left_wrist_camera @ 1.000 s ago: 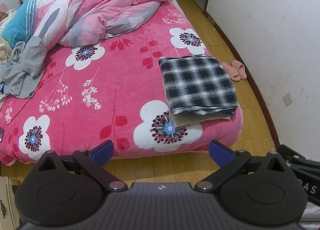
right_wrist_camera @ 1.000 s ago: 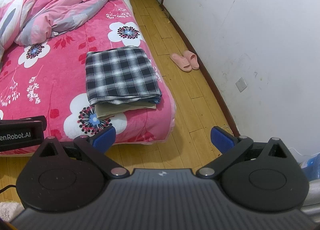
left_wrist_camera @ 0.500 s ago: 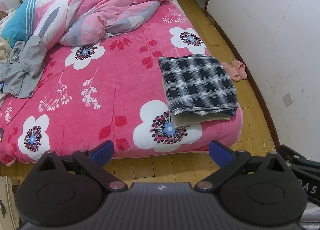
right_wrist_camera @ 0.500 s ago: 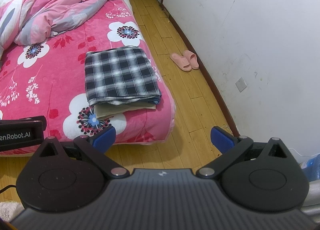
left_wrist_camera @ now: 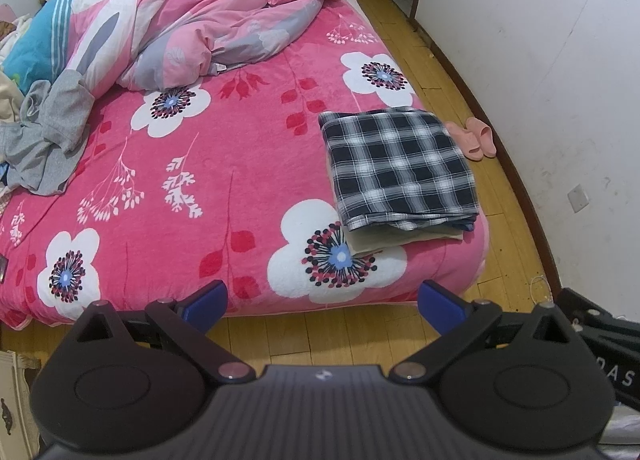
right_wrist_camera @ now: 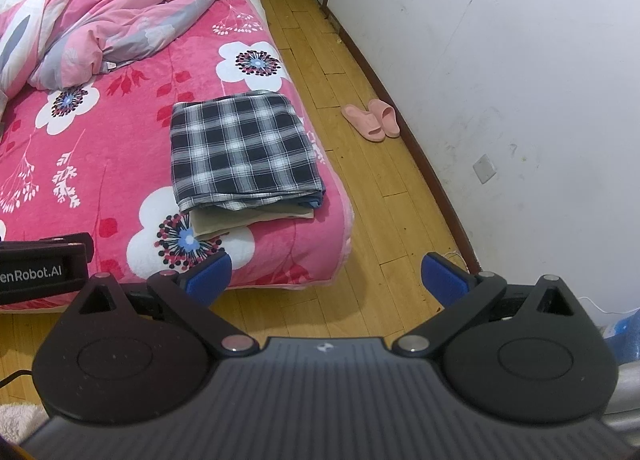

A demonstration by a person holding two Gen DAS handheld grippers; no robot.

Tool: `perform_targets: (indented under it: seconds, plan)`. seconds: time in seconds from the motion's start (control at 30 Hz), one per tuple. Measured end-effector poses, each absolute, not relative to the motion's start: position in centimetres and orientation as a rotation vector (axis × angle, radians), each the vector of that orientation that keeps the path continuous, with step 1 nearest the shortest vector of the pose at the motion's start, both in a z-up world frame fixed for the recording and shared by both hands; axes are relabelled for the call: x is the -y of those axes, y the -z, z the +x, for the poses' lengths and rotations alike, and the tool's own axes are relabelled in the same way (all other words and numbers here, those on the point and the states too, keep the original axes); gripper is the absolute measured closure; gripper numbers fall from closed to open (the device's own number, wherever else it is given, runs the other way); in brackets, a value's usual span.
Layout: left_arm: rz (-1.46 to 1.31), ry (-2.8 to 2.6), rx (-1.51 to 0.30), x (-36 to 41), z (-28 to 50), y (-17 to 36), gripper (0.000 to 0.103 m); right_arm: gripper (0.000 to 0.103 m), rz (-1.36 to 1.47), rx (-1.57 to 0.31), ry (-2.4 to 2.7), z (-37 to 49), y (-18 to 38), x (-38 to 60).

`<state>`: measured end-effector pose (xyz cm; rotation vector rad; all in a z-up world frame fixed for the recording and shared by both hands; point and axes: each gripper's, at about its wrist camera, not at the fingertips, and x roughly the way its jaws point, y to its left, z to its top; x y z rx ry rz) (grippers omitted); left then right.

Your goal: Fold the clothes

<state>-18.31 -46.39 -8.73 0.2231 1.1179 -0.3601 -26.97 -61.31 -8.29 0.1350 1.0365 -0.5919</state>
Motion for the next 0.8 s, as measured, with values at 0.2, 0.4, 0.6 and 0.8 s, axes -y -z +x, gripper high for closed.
perform_targets:
  seconds: [0.2,0.4,0.6,0.8]
  plan:
    - [0.224,0.356,-1.121,46.37,-18.21,8.78,0.001,0.002,0.139,-1.041,0.591,-26.95,8.39,61.42]
    - [0.224,0.355,-1.122,46.45,-18.08,8.79,0.001,0.002,0.14,-1.041,0.588,-26.82,8.47,61.56]
    - [0.223,0.351,-1.122,46.61,-18.09,8.83,0.001,0.002,0.141,-1.044,0.589,-26.67,8.5,61.5]
    - [0.221,0.349,-1.123,46.82,-18.02,8.82,0.001,0.002,0.14,-1.044,0.586,-26.57,8.48,61.66]
